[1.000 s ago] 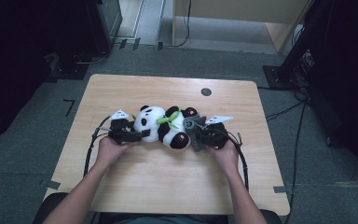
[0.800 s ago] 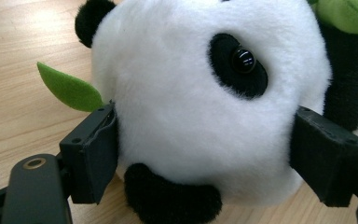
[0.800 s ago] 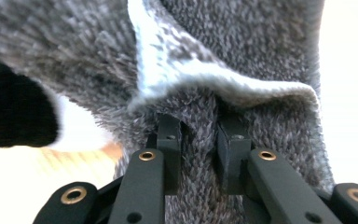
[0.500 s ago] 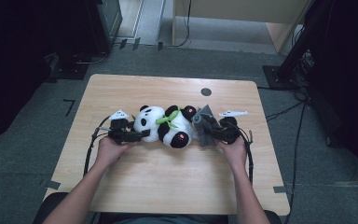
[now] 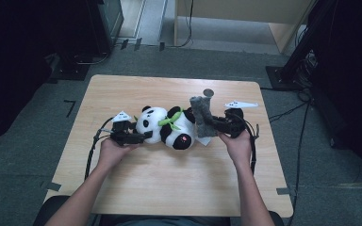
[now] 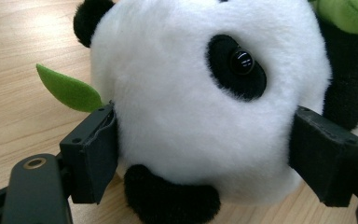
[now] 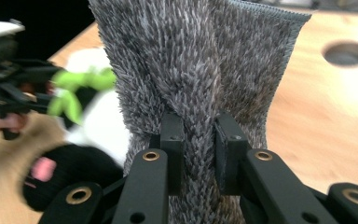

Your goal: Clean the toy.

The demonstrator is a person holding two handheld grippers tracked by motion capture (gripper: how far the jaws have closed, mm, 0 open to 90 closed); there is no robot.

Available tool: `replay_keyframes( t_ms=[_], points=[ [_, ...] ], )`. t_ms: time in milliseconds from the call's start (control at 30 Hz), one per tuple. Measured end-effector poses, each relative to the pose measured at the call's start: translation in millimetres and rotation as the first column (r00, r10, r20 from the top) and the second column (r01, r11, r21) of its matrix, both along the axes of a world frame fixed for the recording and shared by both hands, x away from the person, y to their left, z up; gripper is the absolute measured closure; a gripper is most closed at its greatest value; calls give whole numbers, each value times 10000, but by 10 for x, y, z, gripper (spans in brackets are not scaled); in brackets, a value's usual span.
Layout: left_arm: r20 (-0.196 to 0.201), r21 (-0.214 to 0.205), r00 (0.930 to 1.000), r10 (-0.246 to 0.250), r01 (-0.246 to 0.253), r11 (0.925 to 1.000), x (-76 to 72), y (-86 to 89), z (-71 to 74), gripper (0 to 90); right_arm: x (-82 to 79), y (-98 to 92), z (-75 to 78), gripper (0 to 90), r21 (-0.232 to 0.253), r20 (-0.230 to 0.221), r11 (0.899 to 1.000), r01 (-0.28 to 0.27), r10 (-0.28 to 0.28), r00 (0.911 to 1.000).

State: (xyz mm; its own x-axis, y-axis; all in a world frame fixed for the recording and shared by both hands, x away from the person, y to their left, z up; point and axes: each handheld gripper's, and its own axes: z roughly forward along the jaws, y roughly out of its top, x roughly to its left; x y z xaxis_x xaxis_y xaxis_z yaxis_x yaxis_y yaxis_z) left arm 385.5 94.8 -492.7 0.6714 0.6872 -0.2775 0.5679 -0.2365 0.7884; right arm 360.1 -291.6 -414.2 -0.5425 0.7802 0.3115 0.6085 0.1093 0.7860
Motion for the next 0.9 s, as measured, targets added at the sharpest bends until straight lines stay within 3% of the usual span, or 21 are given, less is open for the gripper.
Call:
replay_keyframes(
  t_ms=[200, 400, 467, 667, 800, 900],
  points=[
    [102, 211, 9999, 84, -86, 9997, -43, -52, 19, 168, 8, 344, 104, 772, -233, 231, 9947, -1006, 1011, 9946],
    [367, 480, 9993, -15, -2, 9988, -74, -99, 18, 168, 106, 662, -67, 772, -701, -381, 9813, -1795, 1771, 9834],
    [382, 449, 9993, -4, -13, 9990, -70, -97, 11, 171, 110, 716, -127, 770, -933, -325, 9797, -1773, 1750, 9840],
    [506, 633, 9987, -64, 31, 9980, -51, -120, 19, 212, 128, 610, -241, 775, -920, -193, 9832, -1575, 1564, 9875],
    [365, 520, 9992, -159, 140, 9986, -5, -107, 22, 237, 146, 440, -333, 783, -716, -527, 9878, -1384, 1348, 9895],
    [277, 381, 9995, -153, 143, 9992, 11, -101, 19, 253, 157, 326, -407, 787, -1004, -794, 9872, -1242, 1165, 9900]
  ],
)
